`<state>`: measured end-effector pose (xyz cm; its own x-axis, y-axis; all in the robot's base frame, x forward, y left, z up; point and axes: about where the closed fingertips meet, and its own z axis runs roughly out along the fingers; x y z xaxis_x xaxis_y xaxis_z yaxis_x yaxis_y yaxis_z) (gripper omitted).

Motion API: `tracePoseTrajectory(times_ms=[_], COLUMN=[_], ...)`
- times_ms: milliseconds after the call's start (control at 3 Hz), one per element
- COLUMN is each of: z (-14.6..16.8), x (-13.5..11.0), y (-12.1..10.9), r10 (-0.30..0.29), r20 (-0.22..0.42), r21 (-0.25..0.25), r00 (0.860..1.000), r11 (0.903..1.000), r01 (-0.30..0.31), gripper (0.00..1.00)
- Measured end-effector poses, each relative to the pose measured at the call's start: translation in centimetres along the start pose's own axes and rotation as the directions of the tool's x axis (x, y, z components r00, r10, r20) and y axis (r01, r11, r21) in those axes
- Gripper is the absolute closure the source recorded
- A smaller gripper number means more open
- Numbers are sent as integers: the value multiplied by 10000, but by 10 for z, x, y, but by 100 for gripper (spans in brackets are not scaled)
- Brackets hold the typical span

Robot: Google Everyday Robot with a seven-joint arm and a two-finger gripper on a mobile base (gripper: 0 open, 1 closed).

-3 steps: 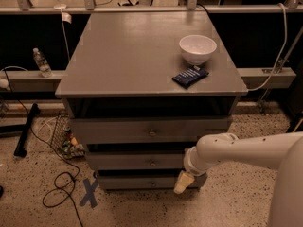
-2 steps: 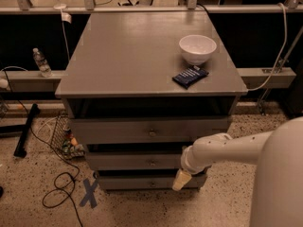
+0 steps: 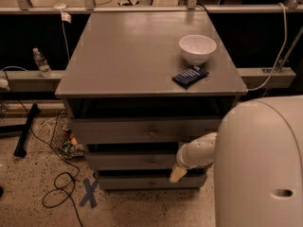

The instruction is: Open middle drawer

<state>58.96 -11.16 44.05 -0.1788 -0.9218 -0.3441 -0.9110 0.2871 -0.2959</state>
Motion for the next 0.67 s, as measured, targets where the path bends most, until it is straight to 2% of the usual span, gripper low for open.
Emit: tracePoseTrajectory(times_ms=[333, 667], z=[1, 4], x=[-1, 4], y=[-3, -6], r10=[-51, -441], r20=[3, -313], r21=[89, 314], r00=[10000, 9985], r11=[9999, 9985], r01=[51, 450], gripper=[0, 0])
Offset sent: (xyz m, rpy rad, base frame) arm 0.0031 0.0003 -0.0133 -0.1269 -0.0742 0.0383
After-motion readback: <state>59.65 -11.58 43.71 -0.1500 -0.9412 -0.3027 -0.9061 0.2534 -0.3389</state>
